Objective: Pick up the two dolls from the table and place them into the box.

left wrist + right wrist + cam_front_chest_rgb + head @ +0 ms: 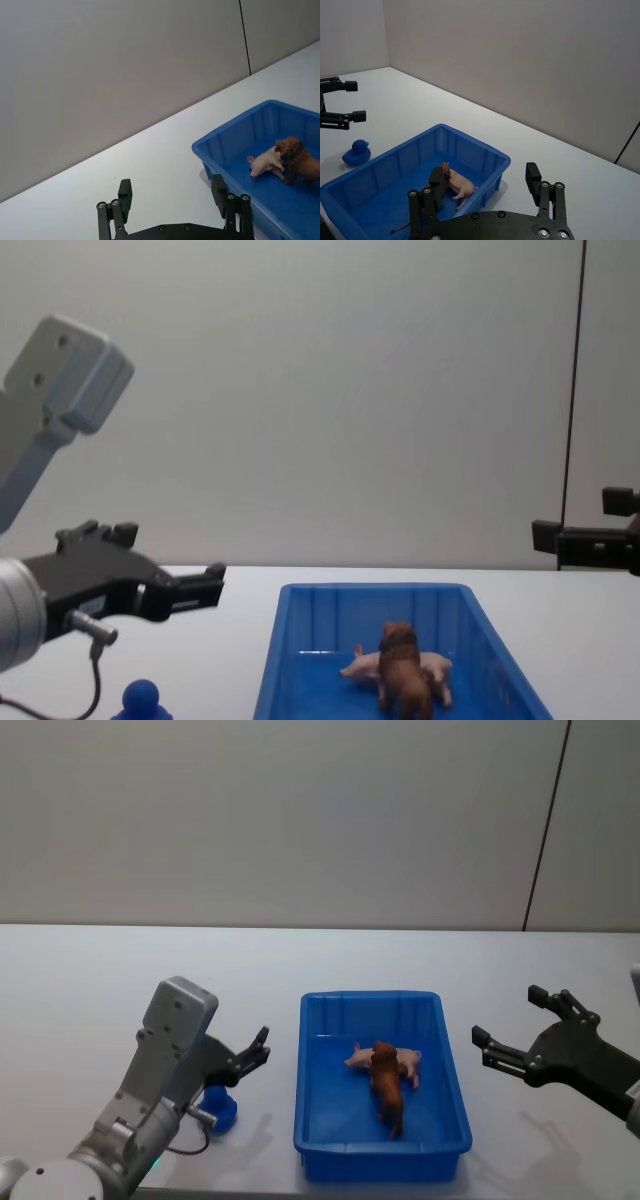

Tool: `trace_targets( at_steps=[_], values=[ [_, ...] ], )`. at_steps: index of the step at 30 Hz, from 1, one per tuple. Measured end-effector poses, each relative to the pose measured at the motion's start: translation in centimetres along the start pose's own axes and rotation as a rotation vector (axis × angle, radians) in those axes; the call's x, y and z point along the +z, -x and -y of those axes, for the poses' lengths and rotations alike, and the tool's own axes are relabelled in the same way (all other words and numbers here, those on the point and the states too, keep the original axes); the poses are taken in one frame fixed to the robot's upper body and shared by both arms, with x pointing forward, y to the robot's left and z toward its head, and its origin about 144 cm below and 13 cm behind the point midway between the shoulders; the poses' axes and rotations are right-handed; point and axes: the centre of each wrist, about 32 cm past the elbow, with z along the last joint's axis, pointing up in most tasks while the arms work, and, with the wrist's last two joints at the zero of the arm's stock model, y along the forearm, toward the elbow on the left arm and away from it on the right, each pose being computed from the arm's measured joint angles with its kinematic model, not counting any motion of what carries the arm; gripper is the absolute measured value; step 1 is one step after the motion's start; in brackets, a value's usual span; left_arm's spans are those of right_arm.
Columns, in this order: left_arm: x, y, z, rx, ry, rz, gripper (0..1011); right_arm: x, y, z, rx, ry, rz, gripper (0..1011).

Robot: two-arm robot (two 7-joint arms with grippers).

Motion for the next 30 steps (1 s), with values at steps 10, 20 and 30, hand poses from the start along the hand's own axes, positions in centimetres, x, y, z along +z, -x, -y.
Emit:
trace_targets(
  at_steps=[10,20,30],
  values=[
    [-2.0,-0.8,-0.1,-0.028,-0.068,-0.009,1002,0.0,0.0,0.1,0.000,0.000,0.000,1001],
    [-3.6,-1.2,-0.4,-0.057,-0.122,-0.025,1002,0.0,0.0,0.1,0.000,-0.001,0.000,1001],
    [-4.8,-1.5,-1.2,-0.075,-0.161,-0.044,1002,0.0,0.0,0.1,0.000,0.000,0.001,1001]
  ],
)
